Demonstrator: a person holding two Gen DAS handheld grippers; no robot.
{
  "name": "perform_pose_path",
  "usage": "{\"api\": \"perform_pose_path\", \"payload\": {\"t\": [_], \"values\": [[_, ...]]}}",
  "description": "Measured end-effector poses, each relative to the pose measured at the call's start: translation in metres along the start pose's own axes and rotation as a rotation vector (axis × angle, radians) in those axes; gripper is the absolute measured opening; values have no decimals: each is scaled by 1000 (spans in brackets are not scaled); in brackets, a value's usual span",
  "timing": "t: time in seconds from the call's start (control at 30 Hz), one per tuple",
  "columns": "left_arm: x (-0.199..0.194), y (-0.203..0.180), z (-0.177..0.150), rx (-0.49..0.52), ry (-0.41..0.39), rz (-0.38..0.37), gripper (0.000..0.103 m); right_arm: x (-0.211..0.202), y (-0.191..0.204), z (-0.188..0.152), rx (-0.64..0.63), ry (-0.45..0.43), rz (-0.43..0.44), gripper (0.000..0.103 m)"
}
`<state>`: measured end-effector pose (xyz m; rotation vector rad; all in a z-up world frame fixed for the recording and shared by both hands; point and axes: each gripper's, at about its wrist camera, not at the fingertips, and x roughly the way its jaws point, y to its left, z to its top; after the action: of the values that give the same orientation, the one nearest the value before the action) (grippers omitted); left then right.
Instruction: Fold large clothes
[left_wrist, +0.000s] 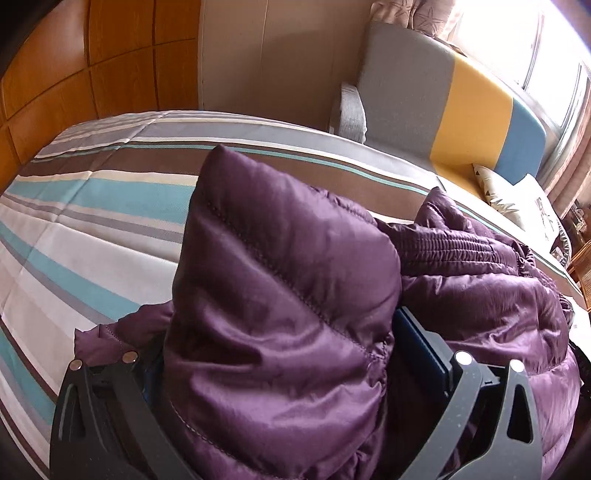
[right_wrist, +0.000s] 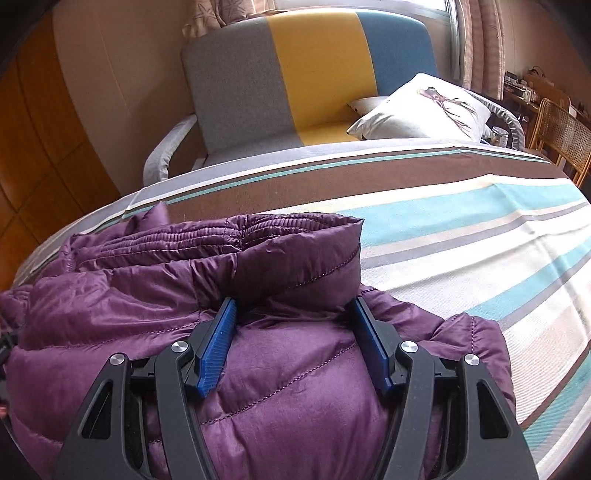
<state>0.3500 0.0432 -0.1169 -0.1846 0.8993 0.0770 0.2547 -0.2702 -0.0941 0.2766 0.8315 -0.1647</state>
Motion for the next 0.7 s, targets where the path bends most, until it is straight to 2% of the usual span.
{"api": "perform_pose_path", "payload": {"t": [0.1,0.27,0.4,0.57,0.7], "values": [[-5,-4,-2,-6,-7,14,101,-2,1,0,-1,-1,-1,62],[-43,4,-24,-8,-42,17,101,-8,3,1,-6,-7,-4,64],[-69,17,-40,-4,-80,21,101,-30,5,-1,-28,-34,8,66],[-90,46,-63,-73,-116,40,101,-68,15,-16,-71,-71,66,66],[-93,71,-84,-163,-82,7,101,-96,26,-35,-72,-76,134,66]]}}
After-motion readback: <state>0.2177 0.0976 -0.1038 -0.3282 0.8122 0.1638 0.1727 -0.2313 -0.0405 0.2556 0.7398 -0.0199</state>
